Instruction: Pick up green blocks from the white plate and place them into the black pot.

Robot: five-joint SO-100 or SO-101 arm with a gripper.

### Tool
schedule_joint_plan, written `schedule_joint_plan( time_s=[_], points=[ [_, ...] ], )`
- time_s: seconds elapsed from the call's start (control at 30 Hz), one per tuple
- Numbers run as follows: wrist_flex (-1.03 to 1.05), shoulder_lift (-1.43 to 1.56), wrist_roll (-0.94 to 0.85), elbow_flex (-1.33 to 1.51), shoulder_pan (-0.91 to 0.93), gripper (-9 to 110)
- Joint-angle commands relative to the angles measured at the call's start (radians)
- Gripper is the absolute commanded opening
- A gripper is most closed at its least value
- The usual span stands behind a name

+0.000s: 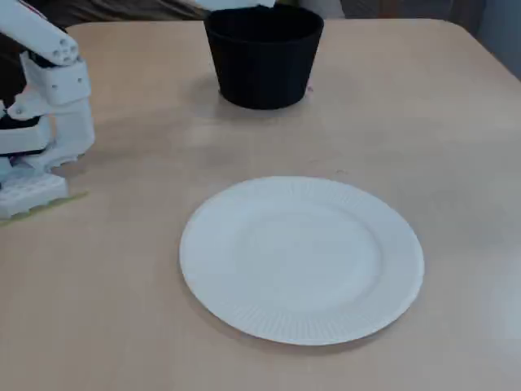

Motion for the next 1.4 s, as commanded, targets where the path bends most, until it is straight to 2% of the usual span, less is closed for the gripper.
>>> schedule_joint_plan(
  time_s=[0.0,0.13,0.27,0.37,0.53,0.77,1.03,1.37],
  points=[
    [0.008,0.037,0.009,-0.057,0.041,-2],
    [0.041,0.176,0.031,-0.074,0.183,-2],
    [-0.097,0.301,0.132,-0.101,0.407,-2],
    [-0.109,0.288,0.156,-0.209,0.492,-2],
    [-0.114,0.328,0.166,-0.207,0.497,-2],
    [-0.112,0.617,0.175,0.006,0.517,-2],
    [0.071,0.914,0.181,0.233,0.548,-2],
    [0.285,0.914,0.098,0.512,0.543,-2]
  ],
)
